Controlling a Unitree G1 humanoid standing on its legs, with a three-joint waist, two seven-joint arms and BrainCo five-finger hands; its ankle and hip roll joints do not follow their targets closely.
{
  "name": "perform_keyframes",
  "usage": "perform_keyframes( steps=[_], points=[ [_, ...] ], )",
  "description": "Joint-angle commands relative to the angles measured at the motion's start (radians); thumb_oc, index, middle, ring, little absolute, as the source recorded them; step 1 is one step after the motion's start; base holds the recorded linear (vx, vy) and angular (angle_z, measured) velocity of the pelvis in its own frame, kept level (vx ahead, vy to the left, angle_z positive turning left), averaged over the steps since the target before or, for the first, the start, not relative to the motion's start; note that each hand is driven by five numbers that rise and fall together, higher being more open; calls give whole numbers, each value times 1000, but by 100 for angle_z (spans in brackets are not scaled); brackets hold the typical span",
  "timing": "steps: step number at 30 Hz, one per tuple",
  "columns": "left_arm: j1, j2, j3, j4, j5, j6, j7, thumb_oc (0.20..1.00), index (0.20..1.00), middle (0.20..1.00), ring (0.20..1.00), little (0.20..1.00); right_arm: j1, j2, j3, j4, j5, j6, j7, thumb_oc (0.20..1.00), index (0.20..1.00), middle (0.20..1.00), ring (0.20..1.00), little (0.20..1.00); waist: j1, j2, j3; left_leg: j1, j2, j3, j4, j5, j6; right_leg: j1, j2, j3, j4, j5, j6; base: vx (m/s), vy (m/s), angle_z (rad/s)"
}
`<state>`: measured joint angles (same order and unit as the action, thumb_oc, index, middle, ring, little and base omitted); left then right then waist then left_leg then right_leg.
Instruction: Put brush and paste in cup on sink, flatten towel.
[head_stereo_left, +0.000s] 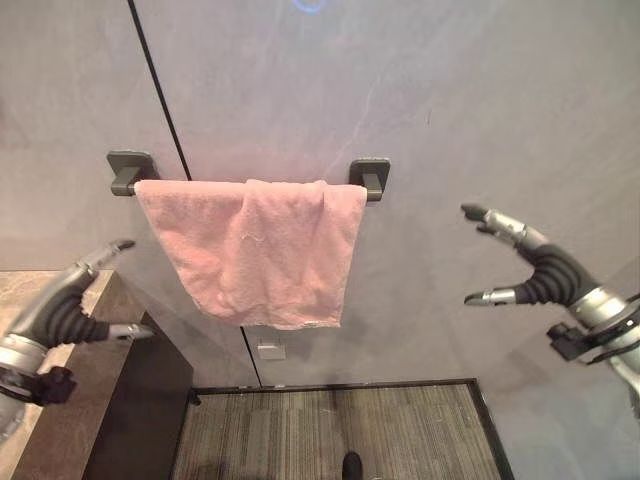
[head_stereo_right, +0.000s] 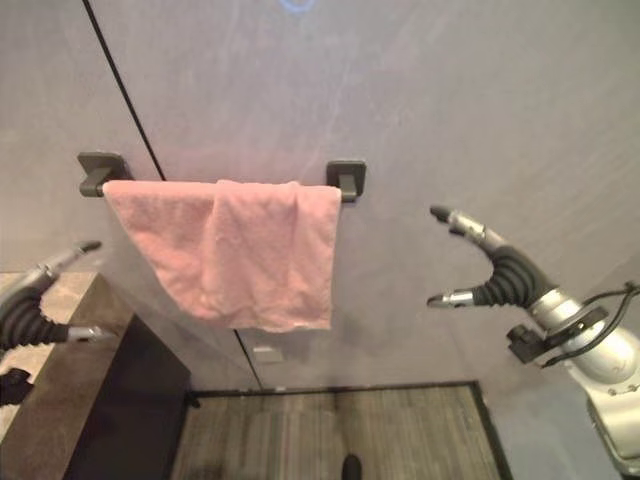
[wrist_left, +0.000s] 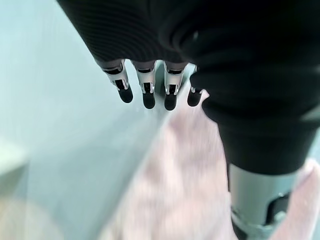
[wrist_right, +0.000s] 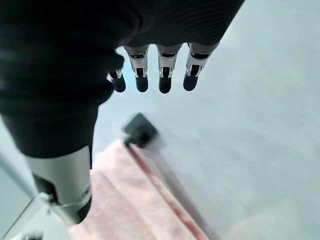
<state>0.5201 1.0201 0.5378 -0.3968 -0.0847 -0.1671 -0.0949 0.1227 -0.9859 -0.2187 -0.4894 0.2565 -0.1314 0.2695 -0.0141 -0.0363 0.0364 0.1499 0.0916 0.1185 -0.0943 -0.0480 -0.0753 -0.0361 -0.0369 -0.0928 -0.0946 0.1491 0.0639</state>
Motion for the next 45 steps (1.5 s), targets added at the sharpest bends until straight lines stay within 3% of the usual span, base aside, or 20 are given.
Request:
perform_keyframes(
  steps=[1,5,7,10,14,19,20,25,27,33,39,45],
  points=[
    [-81,65,49,-13,-110,-73,51,1000,1000,1000,1000,1000,-131,4,18,-47,15,-101,-58,1000,1000,1000,1000,1000,-12,-6,8,-7,-33,13,7,10,10,95,-73,5,7,-79,125,0,0,0],
    [-100,91,74,-7,-59,-74,72,1000,1000,1000,1000,1000,-196,-41,7,-48,-71,-114,-96,1000,1000,1000,1000,1000,-12,-4,5,-6,-34,16,7,6,10,95,-74,7,7,-79,126,1,7,-1],
    [-174,145,51,17,13,-76,123,1000,1000,1000,1000,1000,-331,-90,85,-3,-139,-107,-152,1000,1000,1000,1000,1000,-10,-4,1,-6,-36,22,7,6,8,91,-76,10,7,-76,127,-8,27,-5],
    [-237,224,20,36,37,-79,132,1000,1000,1000,1000,1000,-468,-145,190,28,-140,-93,-157,1000,1000,1000,1000,1000,-6,-5,0,-7,-37,28,7,8,8,86,-76,12,7,-72,128,0,0,0],
    [-348,315,-59,120,20,-84,146,1000,1000,1000,1000,1000,-724,-238,428,135,-129,-65,-152,1000,1000,1000,1000,1000,-1,-10,8,-14,-41,44,7,12,5,68,-78,20,7,-60,133,-8,7,0],
    [-397,364,-96,169,63,-83,166,1000,1000,1000,1000,1000,-889,-274,580,208,-138,-52,-156,1000,1000,1000,1000,1000,2,-9,15,-28,-40,57,7,17,4,50,-78,27,7,-50,135,-26,16,-12],
    [-411,412,-107,180,84,-79,163,1000,1000,1000,1000,1000,-958,-287,648,230,-156,-34,-137,1000,1000,1000,1000,1000,6,-17,19,-33,-38,63,7,20,3,40,-78,29,7,-47,137,-20,17,-15],
    [-505,475,-202,230,109,-72,149,1000,1000,1000,1000,1000,-1179,-267,868,333,-209,7,-120,1000,1000,1000,1000,1000,-3,-19,25,-51,-37,77,7,25,2,16,-77,39,7,-36,139,-17,9,-12],
    [-621,492,-315,246,158,-57,151,1000,1000,1000,1000,1000,-1272,-210,959,415,-268,29,-121,1000,1000,1000,1000,1000,-9,-17,31,-53,-36,77,7,24,4,14,-76,39,7,-36,139,0,0,0],
    [-754,493,-436,258,182,-53,149,1000,1000,1000,1000,1000,-1312,-161,993,456,-300,39,-121,1000,1000,1000,1000,1000,-12,-11,39,-51,-37,74,7,22,7,15,-76,37,7,-39,137,6,2,1],
    [-982,506,-648,260,196,-50,129,1000,1000,1000,1000,1000,-1374,-107,1045,483,-308,47,-105,1000,1000,1000,1000,1000,-6,-10,42,-42,-36,71,7,17,10,25,-72,37,7,-50,136,29,-4,1],
    [-1046,517,-743,227,181,-56,76,1000,1000,1000,1000,1000,-1340,-83,1035,466,-301,43,-84,1000,1000,1000,1000,1000,-3,-9,40,-30,-34,71,7,9,10,37,-69,37,7,-59,134,0,0,0]
  ],
)
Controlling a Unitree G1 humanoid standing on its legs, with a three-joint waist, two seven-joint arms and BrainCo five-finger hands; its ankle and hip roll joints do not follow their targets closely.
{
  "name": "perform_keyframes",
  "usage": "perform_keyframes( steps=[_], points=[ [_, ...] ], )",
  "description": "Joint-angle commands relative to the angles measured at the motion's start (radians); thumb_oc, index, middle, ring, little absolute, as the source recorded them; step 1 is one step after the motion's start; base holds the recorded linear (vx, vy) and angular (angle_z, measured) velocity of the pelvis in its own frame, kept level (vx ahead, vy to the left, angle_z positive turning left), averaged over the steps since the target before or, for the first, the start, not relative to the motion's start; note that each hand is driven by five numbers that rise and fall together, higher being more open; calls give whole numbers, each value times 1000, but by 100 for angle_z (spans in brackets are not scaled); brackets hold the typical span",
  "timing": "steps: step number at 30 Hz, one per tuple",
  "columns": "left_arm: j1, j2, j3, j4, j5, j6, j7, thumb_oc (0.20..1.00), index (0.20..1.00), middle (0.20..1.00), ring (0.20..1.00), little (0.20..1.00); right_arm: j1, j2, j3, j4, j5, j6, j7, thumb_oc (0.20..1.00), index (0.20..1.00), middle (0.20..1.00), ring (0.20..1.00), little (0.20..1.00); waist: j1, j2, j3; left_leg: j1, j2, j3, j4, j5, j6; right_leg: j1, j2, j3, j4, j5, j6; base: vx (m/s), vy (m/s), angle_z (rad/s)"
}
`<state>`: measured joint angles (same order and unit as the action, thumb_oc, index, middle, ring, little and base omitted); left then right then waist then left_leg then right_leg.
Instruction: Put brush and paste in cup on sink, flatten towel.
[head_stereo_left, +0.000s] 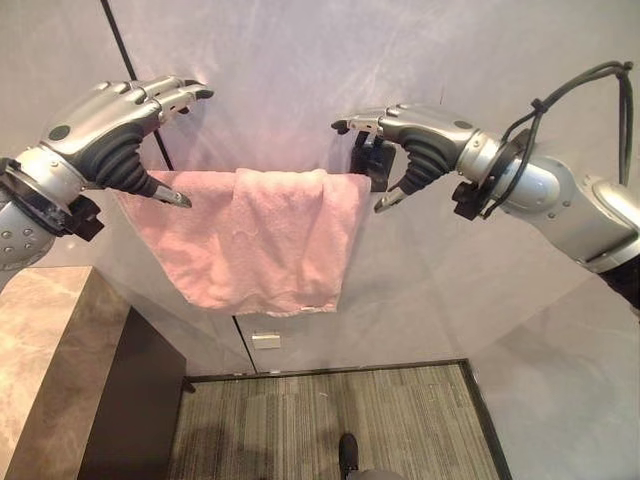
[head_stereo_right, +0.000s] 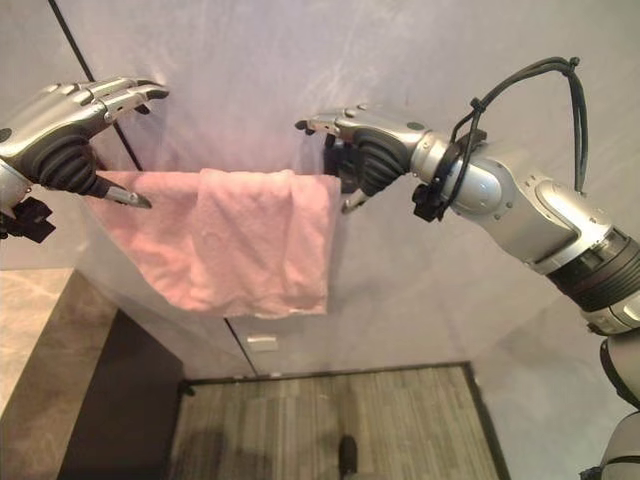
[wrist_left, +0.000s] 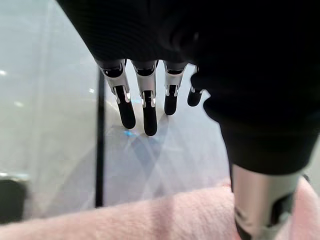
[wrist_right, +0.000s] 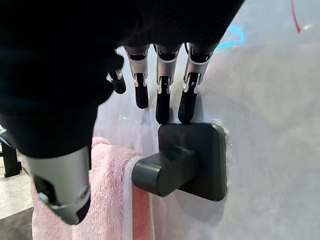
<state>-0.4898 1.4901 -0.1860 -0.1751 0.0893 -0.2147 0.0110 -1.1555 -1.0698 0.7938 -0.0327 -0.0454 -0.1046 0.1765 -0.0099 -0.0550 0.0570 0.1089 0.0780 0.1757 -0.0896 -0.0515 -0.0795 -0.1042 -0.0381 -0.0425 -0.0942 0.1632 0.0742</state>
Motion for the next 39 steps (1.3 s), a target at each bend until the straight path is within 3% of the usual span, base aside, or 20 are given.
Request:
perform_keyframes(
  steps=[1,12,25,39],
  points=[
    [-40,46,-31,-2,5,-8,-38,1000,1000,1000,1000,1000,-54,4,20,5,-4,17,13,1000,1000,1000,1000,1000,-8,10,21,13,-20,13,2,12,14,106,-67,-14,7,-74,123,0,0,0],
    [-6,40,-71,-41,40,2,-116,1000,1000,1000,1000,1000,-45,-2,51,-28,-154,18,63,1000,1000,1000,1000,1000,-7,3,37,21,-14,11,2,5,14,114,-63,-20,7,-83,122,0,0,0],
    [131,-18,80,-25,113,44,-132,1000,1000,1000,1000,1000,10,101,-30,-33,-366,42,73,1000,1000,1000,1000,1000,16,-19,33,27,-18,1,2,-10,27,126,-67,-24,7,-84,124,0,0,0],
    [100,-44,71,-24,146,50,-122,1000,1000,1000,1000,1000,-58,147,-23,-37,-373,46,57,1000,1000,1000,1000,1000,33,-63,16,37,-24,-1,2,-23,36,131,-72,-29,7,-74,126,0,0,0]
  ],
)
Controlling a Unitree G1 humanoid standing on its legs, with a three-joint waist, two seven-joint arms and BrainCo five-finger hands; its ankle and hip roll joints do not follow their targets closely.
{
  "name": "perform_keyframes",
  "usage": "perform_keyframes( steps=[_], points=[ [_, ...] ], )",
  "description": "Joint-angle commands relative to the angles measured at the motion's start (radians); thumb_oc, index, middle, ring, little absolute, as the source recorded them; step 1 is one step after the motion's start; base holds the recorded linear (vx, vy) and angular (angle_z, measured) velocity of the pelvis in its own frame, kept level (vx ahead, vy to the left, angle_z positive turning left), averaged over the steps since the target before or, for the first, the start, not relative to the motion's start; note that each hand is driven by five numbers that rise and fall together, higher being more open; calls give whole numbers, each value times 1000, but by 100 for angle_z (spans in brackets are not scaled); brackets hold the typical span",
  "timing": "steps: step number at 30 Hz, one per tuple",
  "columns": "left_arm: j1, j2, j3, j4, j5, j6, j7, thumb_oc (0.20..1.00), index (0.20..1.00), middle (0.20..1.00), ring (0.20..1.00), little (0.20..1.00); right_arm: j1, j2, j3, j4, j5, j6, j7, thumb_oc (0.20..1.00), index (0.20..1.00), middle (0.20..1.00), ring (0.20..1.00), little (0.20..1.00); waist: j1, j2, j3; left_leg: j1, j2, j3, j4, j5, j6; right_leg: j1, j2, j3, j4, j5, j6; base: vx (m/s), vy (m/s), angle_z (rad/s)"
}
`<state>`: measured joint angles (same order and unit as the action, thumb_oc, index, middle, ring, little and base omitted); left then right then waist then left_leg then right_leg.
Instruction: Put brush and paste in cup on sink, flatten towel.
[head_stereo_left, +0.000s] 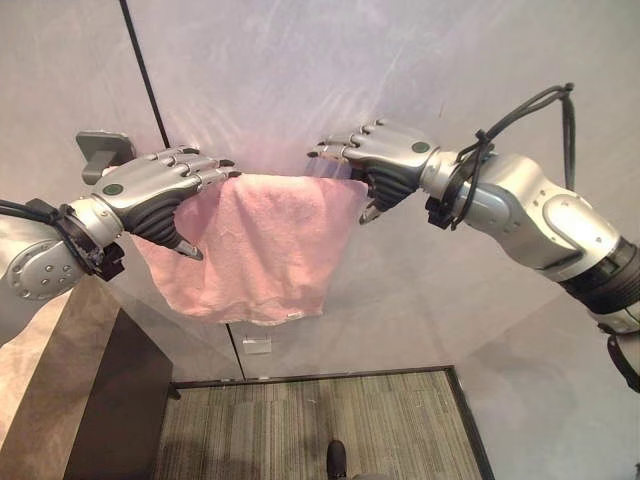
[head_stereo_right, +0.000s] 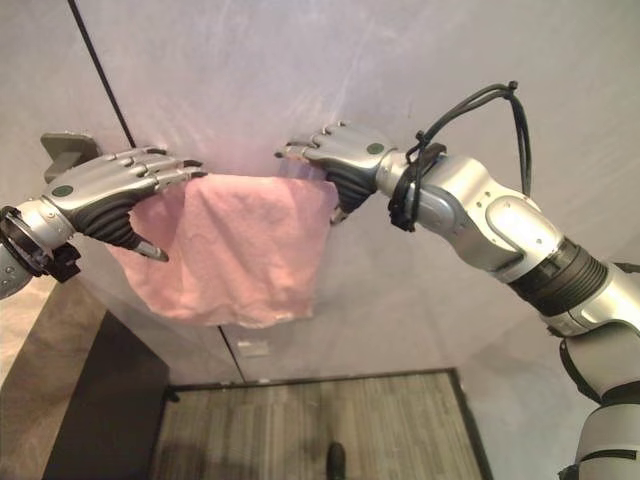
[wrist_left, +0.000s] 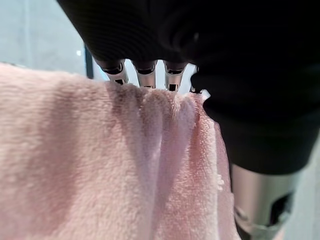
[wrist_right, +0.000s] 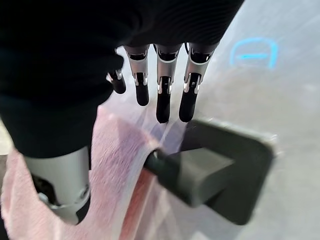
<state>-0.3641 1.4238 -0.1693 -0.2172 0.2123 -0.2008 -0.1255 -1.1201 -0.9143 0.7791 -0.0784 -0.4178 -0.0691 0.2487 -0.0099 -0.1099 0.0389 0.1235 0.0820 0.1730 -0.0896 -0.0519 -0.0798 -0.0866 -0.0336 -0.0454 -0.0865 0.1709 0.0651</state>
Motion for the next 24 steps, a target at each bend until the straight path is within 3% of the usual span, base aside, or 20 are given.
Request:
perform_keyframes(
  steps=[1,14,24],
  points=[
    [-27,19,53,19,23,36,17,1000,1000,1000,1000,1000,-94,-8,-13,11,3,13,-17,1000,1000,1000,1000,1000,33,-9,34,23,-28,1,2,-23,37,114,-76,-26,-1,-81,135,0,0,0],
    [-4,-16,64,7,15,40,17,1000,1000,1000,1000,1000,-108,8,-49,-41,-21,0,-49,1000,1000,1000,1000,1000,29,-14,23,36,-26,4,2,-32,39,120,-72,-22,-1,-85,133,0,0,0],
    [19,-31,68,8,16,43,2,1000,1000,1000,1000,1000,0,-7,0,-25,-47,-16,30,1000,1000,1000,1000,1000,29,-11,30,41,-25,2,2,-34,38,126,-72,-25,-1,-89,131,0,0,0]
  ],
)
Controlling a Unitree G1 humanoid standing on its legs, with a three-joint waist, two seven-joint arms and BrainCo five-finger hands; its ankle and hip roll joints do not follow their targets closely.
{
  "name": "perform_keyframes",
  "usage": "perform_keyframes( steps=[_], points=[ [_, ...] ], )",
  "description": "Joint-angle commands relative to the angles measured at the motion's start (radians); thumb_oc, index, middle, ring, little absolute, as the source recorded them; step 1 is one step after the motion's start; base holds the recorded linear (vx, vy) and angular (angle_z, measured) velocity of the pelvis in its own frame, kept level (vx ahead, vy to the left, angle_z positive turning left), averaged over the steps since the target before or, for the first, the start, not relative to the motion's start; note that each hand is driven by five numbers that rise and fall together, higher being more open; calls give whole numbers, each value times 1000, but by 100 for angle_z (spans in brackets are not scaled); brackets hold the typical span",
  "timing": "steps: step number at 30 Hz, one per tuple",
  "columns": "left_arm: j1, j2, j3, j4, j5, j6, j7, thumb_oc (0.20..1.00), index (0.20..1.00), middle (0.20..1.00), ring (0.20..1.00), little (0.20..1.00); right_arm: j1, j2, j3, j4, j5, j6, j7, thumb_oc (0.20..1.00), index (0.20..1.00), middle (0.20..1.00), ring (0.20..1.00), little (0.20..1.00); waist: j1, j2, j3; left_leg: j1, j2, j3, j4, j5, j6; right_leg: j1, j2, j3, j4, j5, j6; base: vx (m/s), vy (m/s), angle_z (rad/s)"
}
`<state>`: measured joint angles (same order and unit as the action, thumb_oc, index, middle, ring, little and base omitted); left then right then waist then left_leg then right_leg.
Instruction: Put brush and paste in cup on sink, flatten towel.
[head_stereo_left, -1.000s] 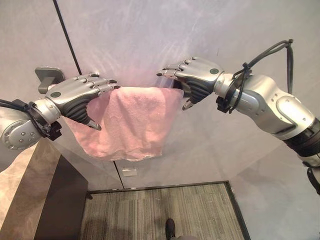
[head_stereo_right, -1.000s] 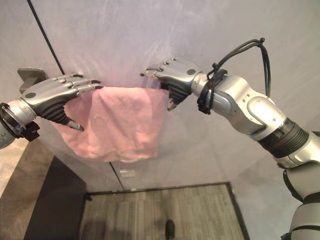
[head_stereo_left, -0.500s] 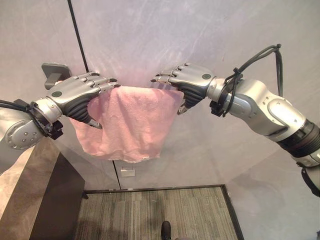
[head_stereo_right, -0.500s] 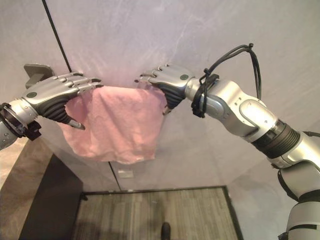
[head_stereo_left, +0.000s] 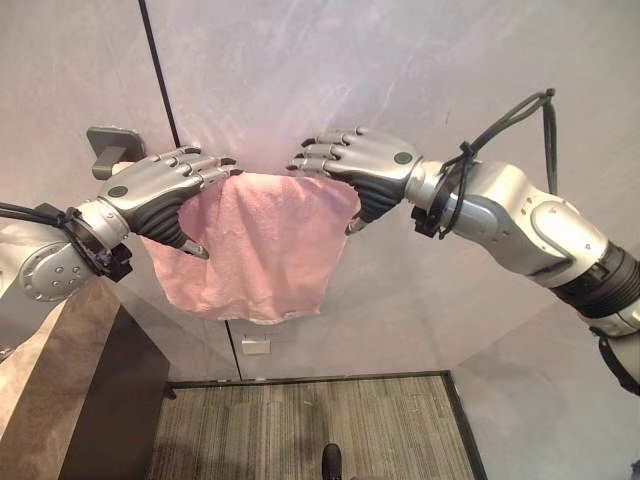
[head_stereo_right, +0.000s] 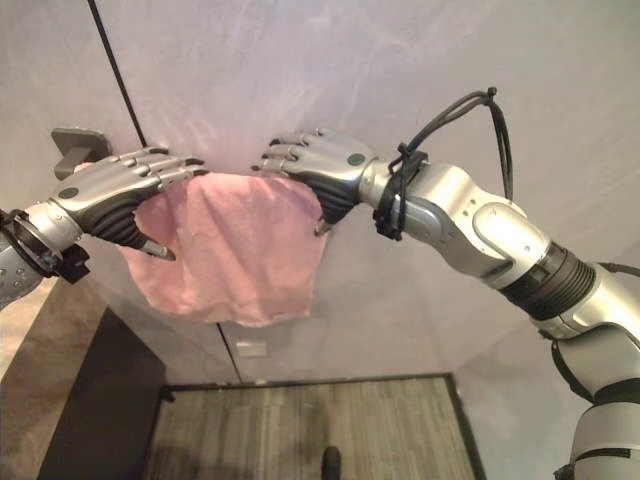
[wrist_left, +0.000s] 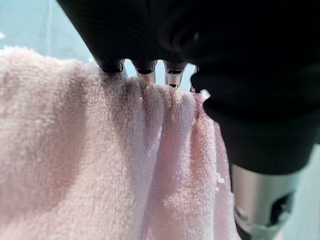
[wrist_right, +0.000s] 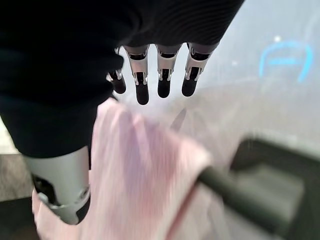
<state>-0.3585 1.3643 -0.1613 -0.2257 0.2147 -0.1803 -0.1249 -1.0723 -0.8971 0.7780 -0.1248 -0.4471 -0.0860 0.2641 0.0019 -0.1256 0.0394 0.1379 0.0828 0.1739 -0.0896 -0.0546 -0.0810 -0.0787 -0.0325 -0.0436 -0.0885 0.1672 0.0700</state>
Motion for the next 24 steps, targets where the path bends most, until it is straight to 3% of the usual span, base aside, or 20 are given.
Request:
perform_keyframes(
  steps=[1,13,21,24],
  points=[
    [18,28,61,17,17,21,-1,1000,1000,1000,1000,1000,-35,-27,5,25,-22,-2,24,1000,1000,1000,1000,1000,18,6,31,27,-26,0,2,-32,39,119,-73,-28,1,-86,127,0,0,0],
    [42,23,56,13,13,12,-15,1000,1000,1000,1000,1000,5,-60,59,52,-68,-35,53,1000,1000,1000,1000,1000,26,2,46,23,-26,-3,2,-27,38,117,-76,-33,1,-82,130,0,0,0],
    [139,30,146,42,38,14,-4,1000,1000,1000,1000,1000,73,-124,37,16,-98,-58,57,1000,1000,1000,1000,1000,27,3,43,24,-26,-5,2,-27,37,119,-79,-37,1,-81,131,0,0,0],
    [239,26,240,69,52,21,8,1000,1000,1000,1000,1000,135,-185,-1,-22,-84,-67,63,1000,1000,1000,1000,1000,25,9,44,23,-27,-5,2,-26,36,121,-81,-39,1,-82,132,0,0,0]
  ],
)
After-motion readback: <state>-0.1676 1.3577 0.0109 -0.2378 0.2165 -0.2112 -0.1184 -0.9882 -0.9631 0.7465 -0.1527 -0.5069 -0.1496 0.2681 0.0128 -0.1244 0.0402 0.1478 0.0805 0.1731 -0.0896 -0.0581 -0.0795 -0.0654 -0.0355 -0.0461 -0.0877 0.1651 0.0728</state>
